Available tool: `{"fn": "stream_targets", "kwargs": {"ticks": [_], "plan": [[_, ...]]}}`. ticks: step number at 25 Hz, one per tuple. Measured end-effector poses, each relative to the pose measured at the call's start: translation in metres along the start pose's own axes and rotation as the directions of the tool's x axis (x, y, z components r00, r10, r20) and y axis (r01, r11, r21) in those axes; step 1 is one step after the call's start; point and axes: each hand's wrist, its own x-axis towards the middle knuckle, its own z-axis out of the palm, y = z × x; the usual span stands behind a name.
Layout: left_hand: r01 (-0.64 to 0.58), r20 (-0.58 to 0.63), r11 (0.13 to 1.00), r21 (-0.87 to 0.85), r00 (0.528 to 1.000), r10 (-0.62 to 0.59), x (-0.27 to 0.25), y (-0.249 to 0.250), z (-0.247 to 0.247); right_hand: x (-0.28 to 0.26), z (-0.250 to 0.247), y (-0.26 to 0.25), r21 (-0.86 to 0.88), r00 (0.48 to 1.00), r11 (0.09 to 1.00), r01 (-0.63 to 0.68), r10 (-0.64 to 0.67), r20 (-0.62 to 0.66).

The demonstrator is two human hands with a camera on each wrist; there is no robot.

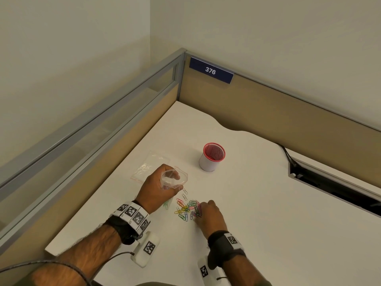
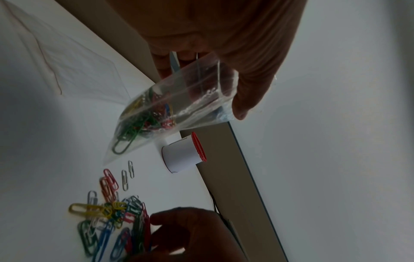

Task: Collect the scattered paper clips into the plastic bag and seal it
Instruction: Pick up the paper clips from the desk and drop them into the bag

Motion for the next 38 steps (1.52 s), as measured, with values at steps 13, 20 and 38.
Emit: {"fn": "stream_targets", "kwargs": {"ticks": [13,20,38], "plan": [[0.007,0.004,1.0,-0.017,1.0,-0.006,0.002,-0.001,0.003,0.013,-0.002,-0.004,-0.147,0.958,0.947,0.284,-0.288,-0.005],[-0.001,0.006,1.0,-0.003,1.0,0.001,0.003,0.003,0.003,0.025,-0.018,0.005,-0.069,0.987,0.985,0.156,-0.159,-0.038],[-0.052,0.042,0.994,0.094,0.998,0.049,0.01,0.016,0.015,-0.012,-0.144,-0.095,0.12,0.849,0.853,0.508,-0.473,-0.235]]}}
